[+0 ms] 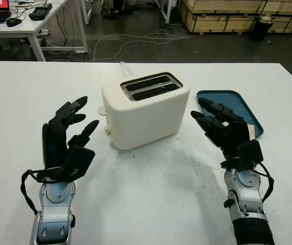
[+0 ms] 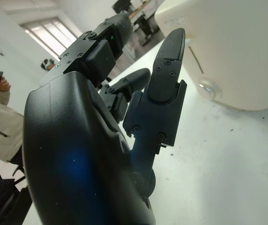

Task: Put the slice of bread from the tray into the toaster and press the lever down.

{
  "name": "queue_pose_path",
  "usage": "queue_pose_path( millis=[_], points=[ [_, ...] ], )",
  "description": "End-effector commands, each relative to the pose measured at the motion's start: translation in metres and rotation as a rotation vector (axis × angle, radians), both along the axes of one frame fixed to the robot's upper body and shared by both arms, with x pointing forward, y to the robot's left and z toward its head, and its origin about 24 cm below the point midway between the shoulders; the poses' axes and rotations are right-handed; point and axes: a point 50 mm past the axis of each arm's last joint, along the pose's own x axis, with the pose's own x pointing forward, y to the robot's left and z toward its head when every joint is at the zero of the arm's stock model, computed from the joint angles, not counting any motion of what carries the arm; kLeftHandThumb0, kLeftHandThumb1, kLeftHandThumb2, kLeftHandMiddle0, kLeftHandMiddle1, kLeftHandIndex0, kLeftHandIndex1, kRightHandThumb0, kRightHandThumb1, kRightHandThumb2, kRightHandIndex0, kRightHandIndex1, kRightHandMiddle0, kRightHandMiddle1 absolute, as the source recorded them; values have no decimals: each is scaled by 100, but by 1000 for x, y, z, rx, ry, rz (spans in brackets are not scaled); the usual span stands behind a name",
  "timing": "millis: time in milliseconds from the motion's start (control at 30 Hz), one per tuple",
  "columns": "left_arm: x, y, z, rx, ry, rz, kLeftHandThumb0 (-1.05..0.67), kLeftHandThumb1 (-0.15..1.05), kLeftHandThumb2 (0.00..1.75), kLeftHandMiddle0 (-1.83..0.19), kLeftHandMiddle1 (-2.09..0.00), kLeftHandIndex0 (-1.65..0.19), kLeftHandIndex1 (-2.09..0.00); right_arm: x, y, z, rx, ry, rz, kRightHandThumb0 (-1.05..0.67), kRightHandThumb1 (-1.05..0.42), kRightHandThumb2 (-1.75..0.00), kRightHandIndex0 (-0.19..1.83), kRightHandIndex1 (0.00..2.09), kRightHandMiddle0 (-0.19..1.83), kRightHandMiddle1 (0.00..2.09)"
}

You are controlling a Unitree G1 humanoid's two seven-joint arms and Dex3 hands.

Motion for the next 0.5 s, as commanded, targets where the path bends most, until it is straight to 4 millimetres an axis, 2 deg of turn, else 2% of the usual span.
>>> queue_pose_path(
  millis=[0, 467],
  points=[
    [1, -2, 2, 1, -17, -9, -45, 92, 7, -52, -81, -69, -15, 2, -1, 4, -6, -20, 3, -67, -88, 0, 87, 0, 82, 0],
    [1, -2, 2, -4, -15, -16, -48, 92, 7, -51, -81, -71, -11, -1, 1, 3, -5, -12, 1, -63, -88, 0, 87, 0, 82, 0]
  ],
)
